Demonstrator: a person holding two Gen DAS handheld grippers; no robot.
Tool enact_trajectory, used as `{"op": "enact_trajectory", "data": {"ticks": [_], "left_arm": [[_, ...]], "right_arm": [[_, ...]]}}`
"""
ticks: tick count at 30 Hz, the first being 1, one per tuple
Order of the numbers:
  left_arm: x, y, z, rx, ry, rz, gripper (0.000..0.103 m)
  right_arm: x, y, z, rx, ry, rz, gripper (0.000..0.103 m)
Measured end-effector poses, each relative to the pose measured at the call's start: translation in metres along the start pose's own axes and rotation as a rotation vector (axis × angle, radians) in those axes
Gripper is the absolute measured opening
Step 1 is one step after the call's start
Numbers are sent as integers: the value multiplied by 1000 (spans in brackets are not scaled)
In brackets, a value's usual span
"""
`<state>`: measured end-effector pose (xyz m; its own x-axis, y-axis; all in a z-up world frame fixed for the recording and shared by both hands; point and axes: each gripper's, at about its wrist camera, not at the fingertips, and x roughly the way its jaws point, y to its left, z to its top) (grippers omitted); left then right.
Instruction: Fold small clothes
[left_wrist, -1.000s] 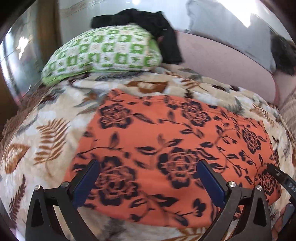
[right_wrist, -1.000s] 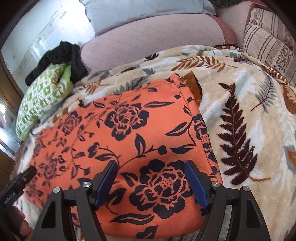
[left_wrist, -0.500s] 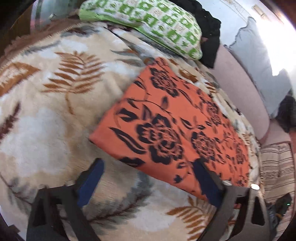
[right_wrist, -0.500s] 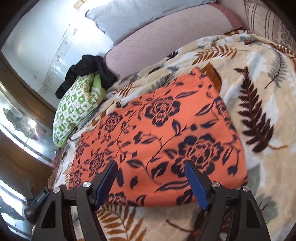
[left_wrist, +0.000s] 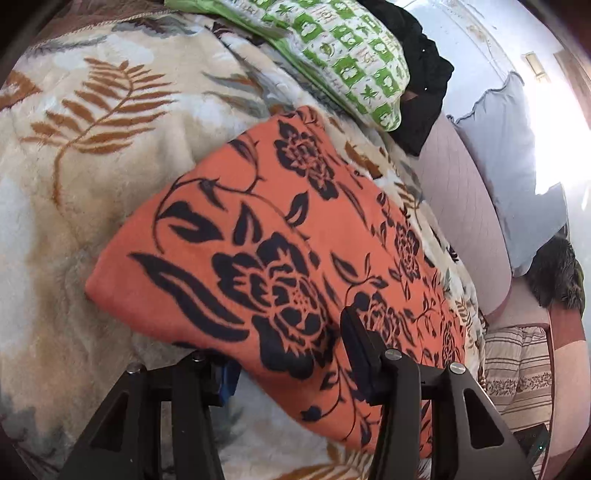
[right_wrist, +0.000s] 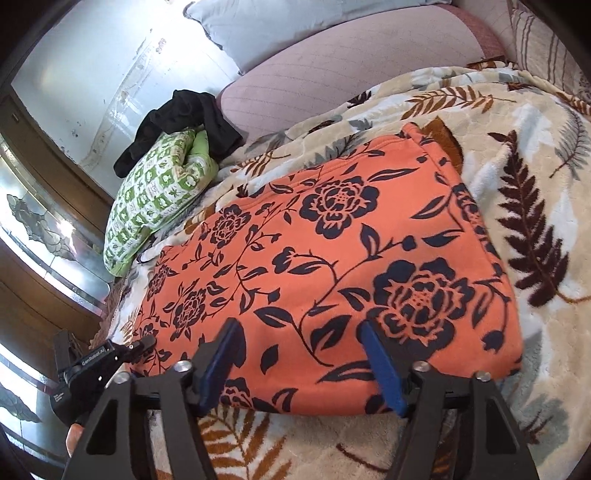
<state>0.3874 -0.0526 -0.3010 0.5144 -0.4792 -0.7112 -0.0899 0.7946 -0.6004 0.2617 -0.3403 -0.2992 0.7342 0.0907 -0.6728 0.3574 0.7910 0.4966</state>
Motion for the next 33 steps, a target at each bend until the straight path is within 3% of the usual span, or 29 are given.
{"op": "enact_trajectory", "data": {"ticks": [3, 5, 9, 11, 14, 15, 16, 19, 23, 28, 30, 32, 33], "left_arm": [[1, -11, -2, 35, -49, 11, 50], [3, -14, -4, 52, -62, 47, 44], [5, -7, -2, 42, -38, 64, 43], [10, -5, -1, 35, -10, 64, 54], [8, 0, 0, 0, 0, 30, 54], [7, 4, 2, -24, -1, 18, 50], [5, 7, 1, -44, -9, 20, 38], [4, 11, -1, -63, -25, -1, 29], [-5, -4, -3, 9, -66, 13, 23], [-20, -35, -5, 180, -144, 35, 22], [-12, -40, -3, 225, -130, 71, 28], [4, -31, 3, 180, -59, 88, 60], [16, -22, 6, 126, -2, 69, 64]], "right_arm": [[15, 9, -3, -11, 8, 19, 39], [24, 19, -9, -47, 4, 14, 39], [46, 34, -17, -104, 36, -20, 39], [52, 36, -19, -139, 46, -41, 40], [52, 37, -19, -158, 54, -45, 40], [52, 36, -19, -161, 54, -45, 40], [52, 37, -19, -164, 53, -45, 40], [52, 37, -21, -179, 51, -48, 40], [50, 36, -21, -174, 52, -40, 40], [51, 34, -21, -170, 50, -29, 40], [50, 32, -20, -164, 50, -21, 40], [50, 31, -20, -158, 51, -9, 40], [50, 30, -20, -154, 52, -3, 40]]}}
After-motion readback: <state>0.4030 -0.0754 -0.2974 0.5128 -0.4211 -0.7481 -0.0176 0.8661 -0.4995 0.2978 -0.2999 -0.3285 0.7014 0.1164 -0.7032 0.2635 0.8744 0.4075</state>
